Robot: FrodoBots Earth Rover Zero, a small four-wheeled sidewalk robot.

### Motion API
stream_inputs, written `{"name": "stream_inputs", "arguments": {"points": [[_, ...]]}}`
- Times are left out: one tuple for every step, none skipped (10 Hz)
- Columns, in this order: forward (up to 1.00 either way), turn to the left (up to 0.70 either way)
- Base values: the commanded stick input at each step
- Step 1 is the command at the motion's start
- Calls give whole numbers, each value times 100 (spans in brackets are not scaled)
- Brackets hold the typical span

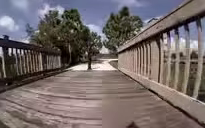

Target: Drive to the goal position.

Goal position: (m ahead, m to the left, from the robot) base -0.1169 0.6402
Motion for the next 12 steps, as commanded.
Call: {"name": "stream_inputs", "arguments": {"points": [[85, 0], [85, 0], [85, 0], [85, 0], [85, 0], [85, 0], [85, 0], [85, 0], [85, 0], [85, 0], [85, 0], [85, 0]]}}
